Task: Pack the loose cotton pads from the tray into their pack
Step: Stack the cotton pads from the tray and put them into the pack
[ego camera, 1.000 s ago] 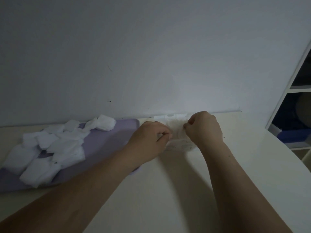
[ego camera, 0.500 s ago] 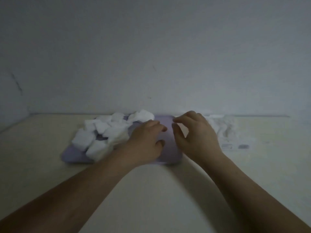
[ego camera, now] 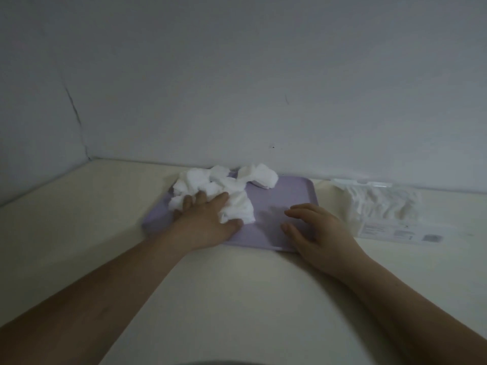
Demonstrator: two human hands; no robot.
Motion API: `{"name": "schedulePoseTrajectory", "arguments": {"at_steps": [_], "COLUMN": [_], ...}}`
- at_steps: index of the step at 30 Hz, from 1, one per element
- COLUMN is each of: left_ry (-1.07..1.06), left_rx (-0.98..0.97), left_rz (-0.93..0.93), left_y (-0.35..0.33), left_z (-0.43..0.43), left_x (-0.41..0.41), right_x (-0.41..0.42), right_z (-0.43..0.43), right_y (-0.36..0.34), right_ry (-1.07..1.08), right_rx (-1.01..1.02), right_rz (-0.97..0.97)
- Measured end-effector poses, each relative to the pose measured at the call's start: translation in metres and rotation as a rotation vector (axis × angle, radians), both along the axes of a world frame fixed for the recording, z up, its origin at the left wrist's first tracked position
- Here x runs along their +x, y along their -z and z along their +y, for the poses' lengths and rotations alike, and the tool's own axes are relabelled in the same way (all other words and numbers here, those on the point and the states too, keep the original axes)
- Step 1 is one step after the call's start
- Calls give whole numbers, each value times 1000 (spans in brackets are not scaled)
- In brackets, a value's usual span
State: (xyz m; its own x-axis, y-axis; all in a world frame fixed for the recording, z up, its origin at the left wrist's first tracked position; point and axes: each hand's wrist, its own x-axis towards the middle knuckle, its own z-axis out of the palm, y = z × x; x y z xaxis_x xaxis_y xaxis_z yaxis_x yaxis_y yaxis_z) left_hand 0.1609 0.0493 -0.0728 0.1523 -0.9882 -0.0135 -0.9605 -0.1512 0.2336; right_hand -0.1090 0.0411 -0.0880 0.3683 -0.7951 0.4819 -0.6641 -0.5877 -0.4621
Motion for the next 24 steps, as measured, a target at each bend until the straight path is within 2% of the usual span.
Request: {"name": "schedulePoseTrajectory", "arguments": {"at_steps": [3, 6, 9, 12, 16, 19, 21, 24], "left_ry": [122, 262, 383, 335, 237, 267, 282, 268], "left_rx": [-5, -100, -251, -407, -587, -705, -724, -571], "left_rz": [68, 95, 285, 343, 276, 380, 454, 496], "left_y": [1, 4, 8, 13, 13, 11, 9, 8], "left_z": [-11, -21, -31, -38, -34, -30, -28, -27], "left_x": [-24, -51, -62, -56, -51, -52, -51, -48], "right_x": [-1, -3, -6, -9, -10, -10, -10, -4], "right_z": [-2, -8, -12, -17, -21, -17, -14, -11], "right_y": [0, 0, 3, 7, 10, 6, 2, 0], "right_ry": [22, 40, 30, 82, 105, 87, 17, -92], "right_rx": [3, 10, 48, 26, 62, 28, -32, -91], "right_rz": [-4, -22, -54, -46, -15, -50, -74, 9]}}
